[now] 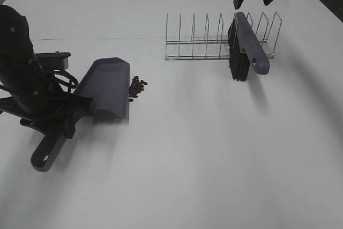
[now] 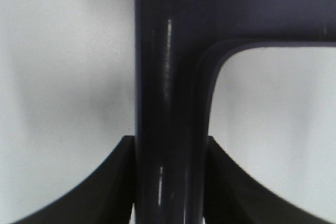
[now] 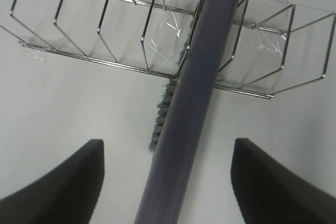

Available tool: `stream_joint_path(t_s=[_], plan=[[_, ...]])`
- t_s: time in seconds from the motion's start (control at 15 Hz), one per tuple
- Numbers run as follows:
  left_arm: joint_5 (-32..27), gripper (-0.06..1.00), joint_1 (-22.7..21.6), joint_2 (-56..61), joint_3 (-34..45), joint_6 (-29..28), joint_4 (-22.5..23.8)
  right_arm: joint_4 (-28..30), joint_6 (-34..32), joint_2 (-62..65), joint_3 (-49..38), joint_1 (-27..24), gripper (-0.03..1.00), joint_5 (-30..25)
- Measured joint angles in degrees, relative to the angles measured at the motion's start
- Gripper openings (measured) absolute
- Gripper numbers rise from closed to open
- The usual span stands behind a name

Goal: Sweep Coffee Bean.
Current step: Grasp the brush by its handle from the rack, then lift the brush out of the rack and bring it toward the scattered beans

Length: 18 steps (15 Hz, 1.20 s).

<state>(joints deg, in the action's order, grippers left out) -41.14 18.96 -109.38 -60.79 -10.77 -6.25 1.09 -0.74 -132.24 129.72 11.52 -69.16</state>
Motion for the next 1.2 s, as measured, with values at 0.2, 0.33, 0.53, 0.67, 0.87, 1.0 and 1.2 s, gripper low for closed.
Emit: stream_joint_path(t_s=[0.2, 0.33, 0.53, 0.67, 0.87, 1.0, 1.2], plan=[[0.00, 0.34, 0.00, 0.00, 0.00, 0.00, 0.00, 2.23, -1.03, -4.24, 0.06, 0.00, 0.59, 1.26], [0.00, 0.34, 0.00, 0.00, 0.00, 0.00, 0.00, 3.04, -2.01, -6.42, 0.06, -0.06, 0.59, 2.81], [0.00, 0.34, 0.00, 0.00, 0.00, 0.00, 0.00, 2.92, -2.46, -9.00, 0.52, -0.06, 0.59, 6.82], [0.00, 0.34, 0.00, 0.00, 0.00, 0.00, 0.00, 2.92, -2.92, -10.08, 0.52, -0.06, 0.59, 8.65], [0.00, 0.34, 0.00, 0.00, 0.00, 0.00, 0.00, 2.92, -3.55, -11.92, 0.52, -0.06, 0.59, 8.77], [0.00, 0.34, 0.00, 0.00, 0.00, 0.00, 0.00, 3.27, -3.67, -13.01, 0.52, -0.06, 0.53, 8.88], [0.00, 0.34, 0.00, 0.00, 0.00, 0.00, 0.00, 6.47, -6.70, -13.12, 0.57, -0.34, 0.33, 9.51]])
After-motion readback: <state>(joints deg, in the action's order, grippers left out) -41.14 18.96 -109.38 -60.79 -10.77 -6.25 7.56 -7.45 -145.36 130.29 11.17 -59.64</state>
